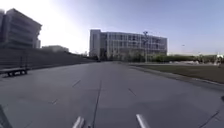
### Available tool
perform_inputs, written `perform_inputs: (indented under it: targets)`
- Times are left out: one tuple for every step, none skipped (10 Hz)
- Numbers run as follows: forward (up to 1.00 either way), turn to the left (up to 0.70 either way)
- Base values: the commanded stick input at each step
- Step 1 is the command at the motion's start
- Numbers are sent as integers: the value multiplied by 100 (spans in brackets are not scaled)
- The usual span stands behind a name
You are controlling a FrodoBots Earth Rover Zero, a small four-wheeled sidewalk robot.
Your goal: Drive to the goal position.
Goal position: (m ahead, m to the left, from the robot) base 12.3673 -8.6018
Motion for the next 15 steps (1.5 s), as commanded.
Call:
perform_inputs:
  targets:
    - [60, 0]
    - [60, 0]
    - [60, 0]
    - [60, 0]
    - [60, 0]
    - [60, 0]
    - [60, 0]
    - [60, 0]
    - [60, 0]
    - [60, 0]
    - [60, 0]
    - [60, 0]
    - [60, 0]
    - [60, 0]
    - [60, 0]
